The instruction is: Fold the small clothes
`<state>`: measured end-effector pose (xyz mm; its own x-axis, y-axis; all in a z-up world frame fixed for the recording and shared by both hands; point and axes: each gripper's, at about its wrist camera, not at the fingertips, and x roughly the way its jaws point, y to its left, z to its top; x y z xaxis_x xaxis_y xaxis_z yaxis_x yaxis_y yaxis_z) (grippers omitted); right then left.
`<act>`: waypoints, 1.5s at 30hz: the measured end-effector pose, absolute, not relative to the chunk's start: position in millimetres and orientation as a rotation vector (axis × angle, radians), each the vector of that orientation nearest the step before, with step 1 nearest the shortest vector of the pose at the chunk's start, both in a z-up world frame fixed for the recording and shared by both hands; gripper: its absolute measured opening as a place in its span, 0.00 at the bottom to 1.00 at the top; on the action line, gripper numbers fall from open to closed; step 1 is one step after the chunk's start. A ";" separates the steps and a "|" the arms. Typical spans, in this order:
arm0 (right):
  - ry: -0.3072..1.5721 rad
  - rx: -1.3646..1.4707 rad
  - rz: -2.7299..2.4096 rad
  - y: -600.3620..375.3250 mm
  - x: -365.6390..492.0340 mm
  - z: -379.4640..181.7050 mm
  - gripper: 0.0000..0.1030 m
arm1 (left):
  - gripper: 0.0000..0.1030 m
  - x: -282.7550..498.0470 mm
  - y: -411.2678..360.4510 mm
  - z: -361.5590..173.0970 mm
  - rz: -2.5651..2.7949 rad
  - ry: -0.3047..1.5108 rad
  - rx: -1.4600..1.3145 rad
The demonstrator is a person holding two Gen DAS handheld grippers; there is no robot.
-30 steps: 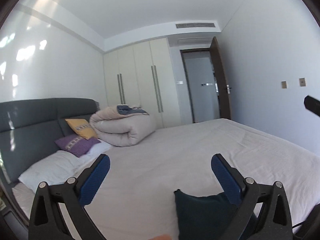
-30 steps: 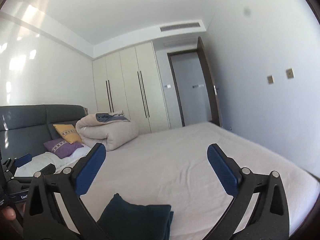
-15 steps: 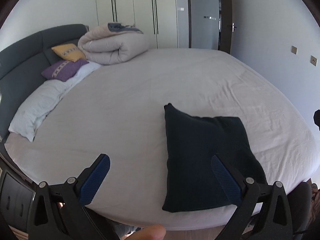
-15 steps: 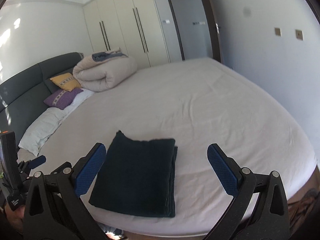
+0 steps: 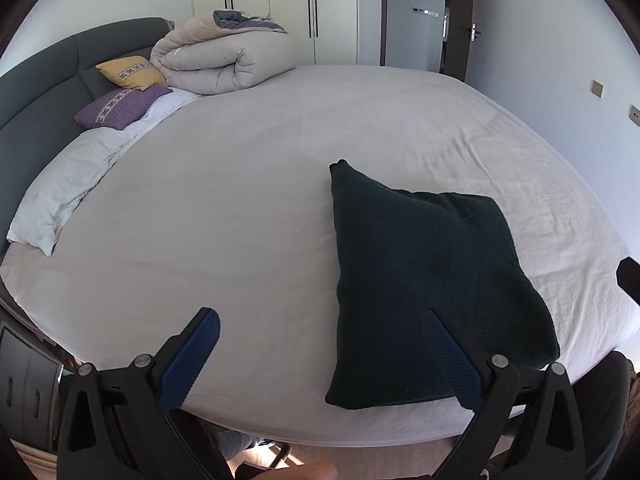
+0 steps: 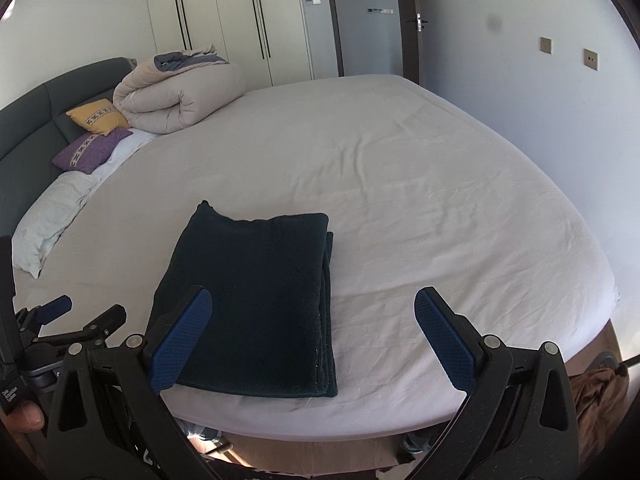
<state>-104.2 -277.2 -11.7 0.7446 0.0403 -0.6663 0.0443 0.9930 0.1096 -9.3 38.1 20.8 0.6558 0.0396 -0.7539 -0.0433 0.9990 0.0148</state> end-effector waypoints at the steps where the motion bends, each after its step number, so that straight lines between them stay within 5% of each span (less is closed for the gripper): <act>1: 0.739 0.115 -0.005 -275.7 -103.0 -16.0 1.00 | 1.00 -8.2 40.0 19.1 0.049 0.858 -0.009; 45: 0.880 0.109 -0.031 -245.1 -70.0 -66.8 1.00 | 1.00 -3.2 44.0 10.4 0.033 0.878 -0.023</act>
